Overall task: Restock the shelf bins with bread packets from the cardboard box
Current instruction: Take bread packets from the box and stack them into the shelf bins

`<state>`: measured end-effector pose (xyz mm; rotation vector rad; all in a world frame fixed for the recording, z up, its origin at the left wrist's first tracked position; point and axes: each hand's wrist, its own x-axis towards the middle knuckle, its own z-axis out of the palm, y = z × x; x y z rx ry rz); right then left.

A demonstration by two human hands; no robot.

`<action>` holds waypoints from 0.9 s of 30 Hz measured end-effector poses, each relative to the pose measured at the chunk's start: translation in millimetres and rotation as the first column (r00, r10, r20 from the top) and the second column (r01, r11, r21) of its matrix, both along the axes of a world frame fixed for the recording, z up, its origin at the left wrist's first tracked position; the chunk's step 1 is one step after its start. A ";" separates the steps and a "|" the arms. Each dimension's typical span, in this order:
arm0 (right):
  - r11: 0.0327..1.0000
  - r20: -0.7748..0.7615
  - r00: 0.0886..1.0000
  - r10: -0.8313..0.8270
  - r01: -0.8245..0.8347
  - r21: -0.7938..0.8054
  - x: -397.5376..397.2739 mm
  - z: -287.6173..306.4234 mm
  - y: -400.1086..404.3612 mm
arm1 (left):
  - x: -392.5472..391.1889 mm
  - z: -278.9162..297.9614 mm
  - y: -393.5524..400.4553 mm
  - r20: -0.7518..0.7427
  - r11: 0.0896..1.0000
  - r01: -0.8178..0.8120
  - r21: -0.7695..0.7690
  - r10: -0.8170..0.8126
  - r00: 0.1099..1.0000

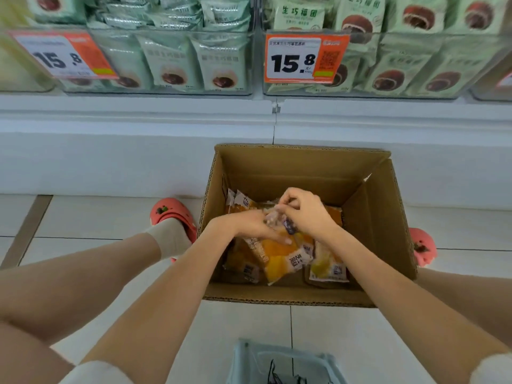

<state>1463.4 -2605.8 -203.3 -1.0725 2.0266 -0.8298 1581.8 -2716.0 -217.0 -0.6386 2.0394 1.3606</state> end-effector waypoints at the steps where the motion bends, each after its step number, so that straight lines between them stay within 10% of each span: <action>1: 0.999 -0.012 1.000 0.009 -0.010 -0.039 -4.4 14.9 -0.2 | -1.3 6.3 0.6 -0.051 1.000 -0.024 0.019 0.025 0.998; 7: 0.963 0.275 0.954 -0.122 0.181 -0.200 -24.7 96.9 11.1 | 15.5 59.4 -3.8 -0.255 0.891 -0.409 0.198 0.449 0.856; 13: 0.926 0.520 0.833 -0.190 0.328 -0.187 -23.6 149.1 39.0 | 25.0 98.8 -15.7 -0.105 0.298 -0.481 0.824 0.916 0.388; 16: 0.944 0.535 0.840 -0.094 0.247 -0.221 -6.7 183.6 32.2 | 8.5 126.5 -6.6 -0.084 0.196 -0.325 0.925 0.941 0.327; 20: 0.935 0.270 0.962 -0.052 0.142 -0.325 -5.2 241.1 22.9 | -10.0 175.3 4.3 -0.168 0.254 -0.312 0.915 0.946 0.278; 27: 0.875 0.055 0.995 -0.087 0.103 -0.474 -51.0 330.0 9.5 | -40.4 304.9 -12.3 -0.636 0.674 -0.465 0.574 0.725 0.266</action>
